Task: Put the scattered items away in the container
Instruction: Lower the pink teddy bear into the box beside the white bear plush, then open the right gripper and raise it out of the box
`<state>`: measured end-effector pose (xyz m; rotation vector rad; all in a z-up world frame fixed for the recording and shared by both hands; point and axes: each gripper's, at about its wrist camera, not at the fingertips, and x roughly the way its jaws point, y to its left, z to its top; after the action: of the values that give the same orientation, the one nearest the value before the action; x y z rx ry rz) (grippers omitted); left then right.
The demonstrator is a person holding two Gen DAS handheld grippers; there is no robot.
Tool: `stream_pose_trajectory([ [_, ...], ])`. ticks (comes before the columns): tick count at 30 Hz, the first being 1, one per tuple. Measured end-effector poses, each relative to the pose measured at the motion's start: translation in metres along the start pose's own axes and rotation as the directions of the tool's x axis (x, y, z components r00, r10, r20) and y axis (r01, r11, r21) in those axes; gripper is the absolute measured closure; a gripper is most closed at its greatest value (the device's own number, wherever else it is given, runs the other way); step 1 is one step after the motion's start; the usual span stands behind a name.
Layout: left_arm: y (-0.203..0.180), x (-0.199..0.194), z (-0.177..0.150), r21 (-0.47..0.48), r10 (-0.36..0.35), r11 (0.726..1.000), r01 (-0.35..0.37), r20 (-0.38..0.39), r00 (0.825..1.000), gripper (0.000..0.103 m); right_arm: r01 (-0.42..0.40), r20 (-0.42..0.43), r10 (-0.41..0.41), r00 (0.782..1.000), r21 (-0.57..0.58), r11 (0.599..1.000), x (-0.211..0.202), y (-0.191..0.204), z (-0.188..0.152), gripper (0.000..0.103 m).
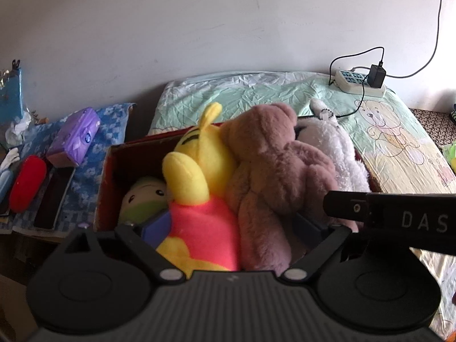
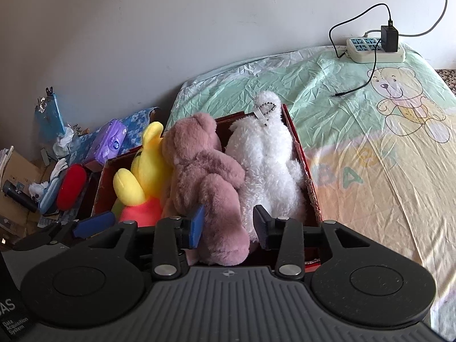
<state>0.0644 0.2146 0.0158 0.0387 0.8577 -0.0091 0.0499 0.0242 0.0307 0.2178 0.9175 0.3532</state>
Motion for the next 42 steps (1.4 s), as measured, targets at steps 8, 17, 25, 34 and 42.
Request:
stream_pose_trajectory([
  [8,0.013,-0.011,-0.004,-0.047,0.044,0.998,-0.043,0.021,0.999,0.003,0.053,0.054,-0.050,0.997,-0.063,0.997,-0.014,0.008,-0.004,0.047],
  [17,0.006,-0.024,-0.015,-0.086,0.124,0.989,-0.120,0.036,0.992,0.001,0.081,0.085,-0.071,0.994,-0.118,0.990,-0.035,0.005,-0.014,0.033],
  [25,-0.005,-0.036,-0.026,-0.108,0.216,0.971,-0.212,0.027,0.976,0.001,0.075,0.079,-0.065,0.995,-0.136,0.988,-0.051,-0.005,-0.024,0.024],
  [34,-0.015,-0.052,-0.040,-0.165,0.246,0.955,-0.245,-0.013,0.969,0.001,0.047,0.034,-0.042,0.999,-0.176,0.983,-0.064,-0.013,-0.042,0.019],
  [42,-0.022,-0.060,-0.057,-0.188,0.251,0.948,-0.256,-0.050,0.967,0.001,0.046,0.028,-0.042,0.999,-0.175,0.984,-0.076,-0.026,-0.055,0.013],
])
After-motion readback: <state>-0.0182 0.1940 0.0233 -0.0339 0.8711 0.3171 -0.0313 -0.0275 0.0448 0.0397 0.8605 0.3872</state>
